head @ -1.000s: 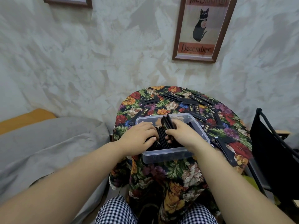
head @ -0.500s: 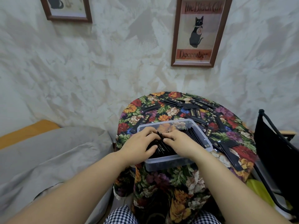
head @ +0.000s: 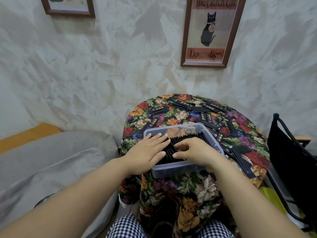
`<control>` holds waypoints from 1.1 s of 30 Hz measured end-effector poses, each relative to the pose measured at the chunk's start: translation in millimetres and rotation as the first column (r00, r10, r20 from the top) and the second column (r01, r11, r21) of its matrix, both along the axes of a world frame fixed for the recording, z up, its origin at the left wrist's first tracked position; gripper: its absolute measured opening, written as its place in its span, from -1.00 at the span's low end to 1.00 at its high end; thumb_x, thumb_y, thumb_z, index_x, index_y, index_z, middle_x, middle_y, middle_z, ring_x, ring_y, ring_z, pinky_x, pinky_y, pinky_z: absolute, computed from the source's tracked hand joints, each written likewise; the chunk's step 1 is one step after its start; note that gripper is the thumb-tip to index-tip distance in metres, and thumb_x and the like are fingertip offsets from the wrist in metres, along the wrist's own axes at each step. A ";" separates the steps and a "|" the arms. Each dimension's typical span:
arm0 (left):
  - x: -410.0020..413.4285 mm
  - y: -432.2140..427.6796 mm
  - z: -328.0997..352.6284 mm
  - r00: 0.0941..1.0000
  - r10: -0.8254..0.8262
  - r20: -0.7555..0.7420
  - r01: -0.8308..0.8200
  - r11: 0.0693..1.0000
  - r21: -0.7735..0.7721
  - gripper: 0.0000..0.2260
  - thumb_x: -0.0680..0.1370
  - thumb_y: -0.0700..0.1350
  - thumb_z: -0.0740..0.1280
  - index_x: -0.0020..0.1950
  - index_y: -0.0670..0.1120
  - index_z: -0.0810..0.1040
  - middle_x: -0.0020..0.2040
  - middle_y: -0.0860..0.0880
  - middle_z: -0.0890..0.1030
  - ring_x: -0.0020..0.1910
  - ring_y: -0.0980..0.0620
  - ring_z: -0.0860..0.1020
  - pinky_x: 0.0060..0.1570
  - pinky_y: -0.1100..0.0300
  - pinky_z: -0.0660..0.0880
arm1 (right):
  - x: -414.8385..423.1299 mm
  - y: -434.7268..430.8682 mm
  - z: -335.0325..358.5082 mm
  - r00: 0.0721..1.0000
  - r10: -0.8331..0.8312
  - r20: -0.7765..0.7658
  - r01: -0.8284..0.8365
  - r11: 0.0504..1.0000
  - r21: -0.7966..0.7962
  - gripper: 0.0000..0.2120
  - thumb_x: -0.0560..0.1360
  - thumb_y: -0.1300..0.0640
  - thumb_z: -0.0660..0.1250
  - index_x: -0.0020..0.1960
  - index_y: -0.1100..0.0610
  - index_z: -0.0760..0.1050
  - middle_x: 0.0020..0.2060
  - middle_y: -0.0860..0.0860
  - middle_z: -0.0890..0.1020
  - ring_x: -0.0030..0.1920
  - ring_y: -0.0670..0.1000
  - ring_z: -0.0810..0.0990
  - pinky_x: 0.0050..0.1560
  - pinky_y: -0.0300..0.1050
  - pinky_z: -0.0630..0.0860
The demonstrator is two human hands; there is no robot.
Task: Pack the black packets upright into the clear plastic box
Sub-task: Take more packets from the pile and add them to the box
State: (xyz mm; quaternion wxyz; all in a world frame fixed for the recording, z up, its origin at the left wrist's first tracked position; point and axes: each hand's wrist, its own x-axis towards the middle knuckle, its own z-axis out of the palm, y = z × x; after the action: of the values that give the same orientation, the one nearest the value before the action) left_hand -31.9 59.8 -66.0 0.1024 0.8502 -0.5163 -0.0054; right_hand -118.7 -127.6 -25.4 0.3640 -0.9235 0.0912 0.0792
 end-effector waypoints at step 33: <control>-10.3 -6.5 5.4 0.999 -0.001 -0.043 -0.005 0.992 -0.127 -0.45 0.59 0.13 -0.14 0.47 -0.06 0.30 0.48 0.00 0.28 0.50 0.06 0.12 0.38 0.36 -0.20 | -1.0 -3.7 -0.6 0.999 0.042 -0.010 -0.042 0.998 0.046 -0.65 0.37 -0.03 0.50 0.12 0.04 0.61 -0.01 -0.10 0.64 0.01 -0.13 0.58 0.05 -0.21 0.49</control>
State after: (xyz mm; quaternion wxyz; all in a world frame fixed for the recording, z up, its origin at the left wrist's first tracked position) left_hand -42.2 53.3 -60.6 0.1673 0.8421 -0.5126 0.0094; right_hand -119.8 -131.4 -25.9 0.3828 -0.9162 0.0719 0.0942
